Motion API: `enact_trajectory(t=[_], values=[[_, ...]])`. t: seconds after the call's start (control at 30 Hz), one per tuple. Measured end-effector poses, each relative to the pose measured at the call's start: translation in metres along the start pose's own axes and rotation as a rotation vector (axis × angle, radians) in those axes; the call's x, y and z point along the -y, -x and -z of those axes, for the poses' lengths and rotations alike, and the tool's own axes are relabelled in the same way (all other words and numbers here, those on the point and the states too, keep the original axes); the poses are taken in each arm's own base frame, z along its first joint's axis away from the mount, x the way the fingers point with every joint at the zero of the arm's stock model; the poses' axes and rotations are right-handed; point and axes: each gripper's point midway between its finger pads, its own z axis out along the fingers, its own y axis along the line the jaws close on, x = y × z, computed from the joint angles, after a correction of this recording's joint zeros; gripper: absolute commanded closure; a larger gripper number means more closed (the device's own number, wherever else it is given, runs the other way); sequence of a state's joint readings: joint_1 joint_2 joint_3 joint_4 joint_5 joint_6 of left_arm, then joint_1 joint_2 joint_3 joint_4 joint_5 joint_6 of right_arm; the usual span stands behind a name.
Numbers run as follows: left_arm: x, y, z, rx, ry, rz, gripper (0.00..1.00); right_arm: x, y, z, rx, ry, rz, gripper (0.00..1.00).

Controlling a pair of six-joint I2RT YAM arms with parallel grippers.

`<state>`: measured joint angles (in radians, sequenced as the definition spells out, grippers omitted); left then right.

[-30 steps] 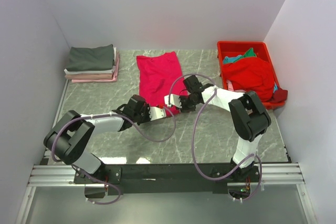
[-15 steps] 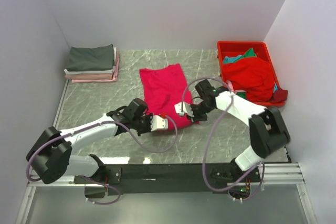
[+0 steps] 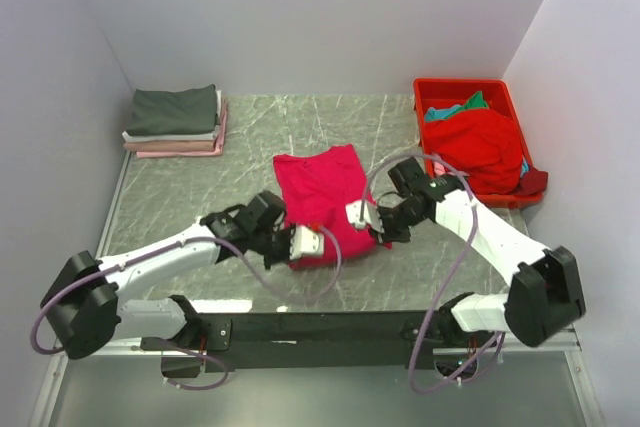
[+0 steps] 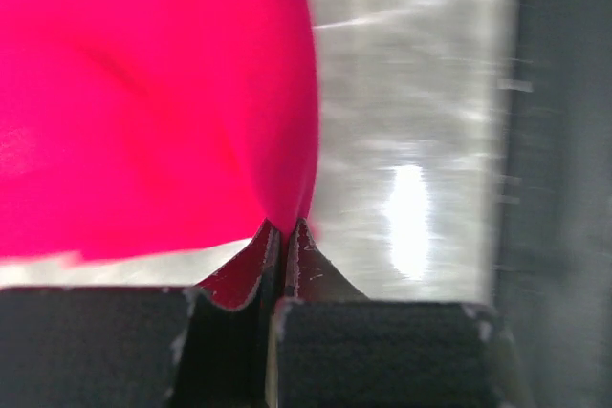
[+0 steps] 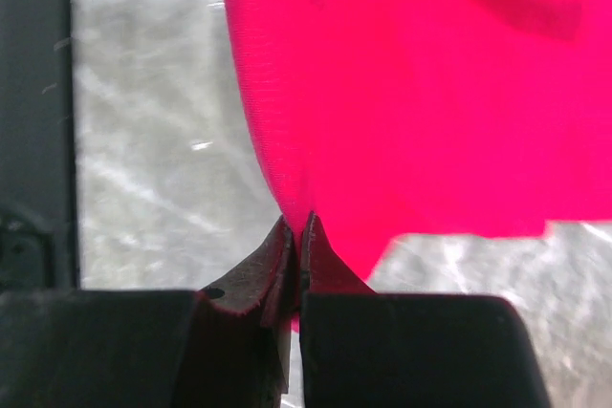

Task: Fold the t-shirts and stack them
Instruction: Fold the tshirt

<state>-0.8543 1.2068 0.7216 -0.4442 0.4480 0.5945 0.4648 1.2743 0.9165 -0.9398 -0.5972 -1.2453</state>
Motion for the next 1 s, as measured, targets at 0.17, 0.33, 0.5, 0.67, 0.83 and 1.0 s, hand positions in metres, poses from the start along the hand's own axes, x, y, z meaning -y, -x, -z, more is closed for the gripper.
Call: enact_trajectory(t=[0.17,0.33,0.5,0.67,0.83,1.0], values=[[-0.081,-0.006,0.015,0.004,0.17,0.065,1.0,0.07,0.009,0.002,-0.02,-0.111,-0.093,1.0],[-0.161,-0.011,0.037,0.028,0.343,0.094,1.0,0.166,0.02,0.002,-0.009,-0.273,-0.154,1.0],[-0.22,-0.022,0.044,0.038,0.452,0.109,1.0,0.243,0.027,-0.005,0.011,-0.4,-0.215,1.0],[-0.263,-0.04,0.042,0.03,0.549,0.128,1.0,0.298,0.026,-0.011,0.022,-0.524,-0.264,1.0],[-0.291,-0.051,0.038,0.026,0.616,0.147,1.0,0.325,0.019,-0.016,0.019,-0.591,-0.297,1.0],[-0.302,-0.055,0.039,0.021,0.665,0.154,1.0,0.344,0.015,-0.02,0.015,-0.632,-0.319,1.0]])
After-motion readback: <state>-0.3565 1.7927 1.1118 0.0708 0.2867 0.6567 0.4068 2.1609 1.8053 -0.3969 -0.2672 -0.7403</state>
